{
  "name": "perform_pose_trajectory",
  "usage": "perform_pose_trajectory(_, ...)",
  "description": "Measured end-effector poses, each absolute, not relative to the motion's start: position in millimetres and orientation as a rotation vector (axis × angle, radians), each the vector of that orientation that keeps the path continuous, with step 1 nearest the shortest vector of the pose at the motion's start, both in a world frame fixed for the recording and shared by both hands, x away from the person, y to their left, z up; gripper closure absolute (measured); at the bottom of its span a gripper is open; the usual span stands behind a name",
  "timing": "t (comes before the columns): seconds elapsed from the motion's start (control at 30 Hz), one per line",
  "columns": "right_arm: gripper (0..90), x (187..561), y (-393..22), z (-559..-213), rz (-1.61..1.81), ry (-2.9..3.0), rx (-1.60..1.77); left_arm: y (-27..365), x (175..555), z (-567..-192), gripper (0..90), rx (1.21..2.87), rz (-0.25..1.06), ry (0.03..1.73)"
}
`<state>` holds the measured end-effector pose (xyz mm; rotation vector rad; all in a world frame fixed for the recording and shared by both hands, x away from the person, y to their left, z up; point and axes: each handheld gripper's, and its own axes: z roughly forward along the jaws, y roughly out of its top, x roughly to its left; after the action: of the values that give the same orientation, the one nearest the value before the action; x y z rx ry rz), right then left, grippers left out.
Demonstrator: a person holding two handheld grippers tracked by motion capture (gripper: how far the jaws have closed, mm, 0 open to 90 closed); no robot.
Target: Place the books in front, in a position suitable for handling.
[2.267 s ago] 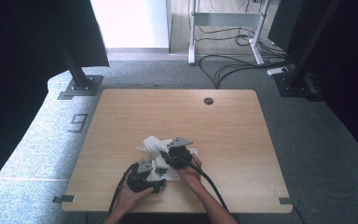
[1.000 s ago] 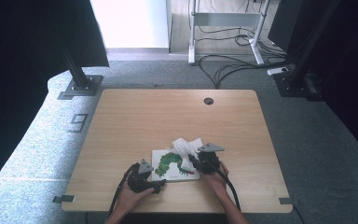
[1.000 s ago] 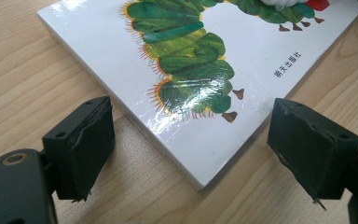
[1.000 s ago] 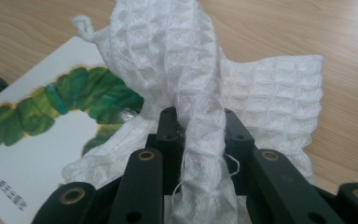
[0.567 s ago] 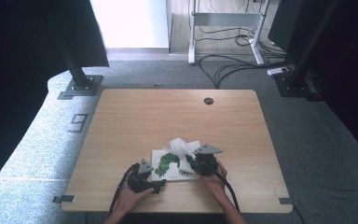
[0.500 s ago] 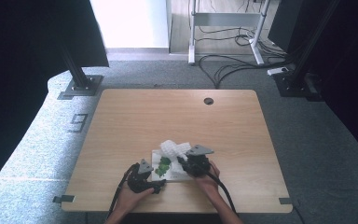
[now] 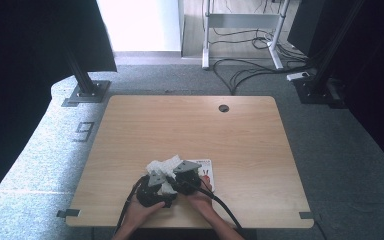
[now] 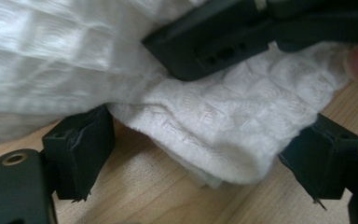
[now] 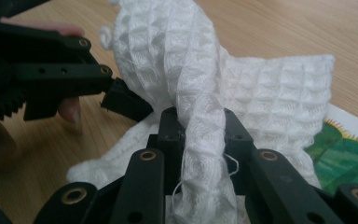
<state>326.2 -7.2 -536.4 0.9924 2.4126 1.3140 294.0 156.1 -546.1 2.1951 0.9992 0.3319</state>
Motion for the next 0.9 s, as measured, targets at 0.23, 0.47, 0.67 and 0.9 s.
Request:
perform_pose_trajectory(0.23,72.4,322,-28,-540,1.333,2.394,1.029,156,294,-546,14.8,2.192,0.328,1.000)
perform_pose_trajectory(0.47,72.1,317,-64,-542,1.362,2.347,1.117,157,294,-546,14.8,2.188,0.323,1.005)
perform_pose_trajectory(0.67,72.4,312,-101,-545,1.331,2.297,1.180,158,295,-546,14.8,2.180,0.317,1.009)
perform_pose_trajectory(0.9,72.9,305,-136,-546,1.282,2.250,1.223,158,295,-546,14.7,2.180,0.315,1.011)
